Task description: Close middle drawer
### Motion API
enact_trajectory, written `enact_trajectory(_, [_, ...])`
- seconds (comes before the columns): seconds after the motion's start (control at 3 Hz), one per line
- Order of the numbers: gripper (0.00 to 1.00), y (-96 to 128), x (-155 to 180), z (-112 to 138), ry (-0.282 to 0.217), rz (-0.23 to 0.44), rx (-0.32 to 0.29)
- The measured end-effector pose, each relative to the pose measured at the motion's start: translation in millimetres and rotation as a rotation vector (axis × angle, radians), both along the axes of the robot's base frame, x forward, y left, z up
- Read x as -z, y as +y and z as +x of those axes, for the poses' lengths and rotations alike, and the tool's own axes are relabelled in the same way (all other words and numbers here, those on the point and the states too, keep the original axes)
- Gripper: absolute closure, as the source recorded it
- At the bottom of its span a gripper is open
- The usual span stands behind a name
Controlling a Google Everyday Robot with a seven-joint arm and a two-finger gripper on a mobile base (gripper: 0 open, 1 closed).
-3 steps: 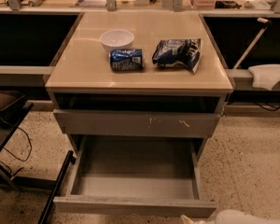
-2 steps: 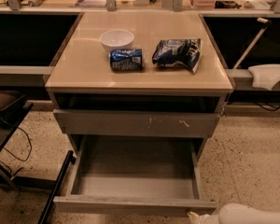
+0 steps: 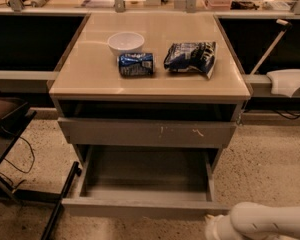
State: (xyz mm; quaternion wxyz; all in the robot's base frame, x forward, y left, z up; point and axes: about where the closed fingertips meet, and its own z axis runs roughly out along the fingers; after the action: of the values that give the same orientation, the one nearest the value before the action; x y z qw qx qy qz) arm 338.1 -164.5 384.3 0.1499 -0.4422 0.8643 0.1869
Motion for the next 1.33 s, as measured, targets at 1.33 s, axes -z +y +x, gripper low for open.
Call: enact_trajectory(1.33, [0.00,37,19,49,0.027,-0.047,-0.036])
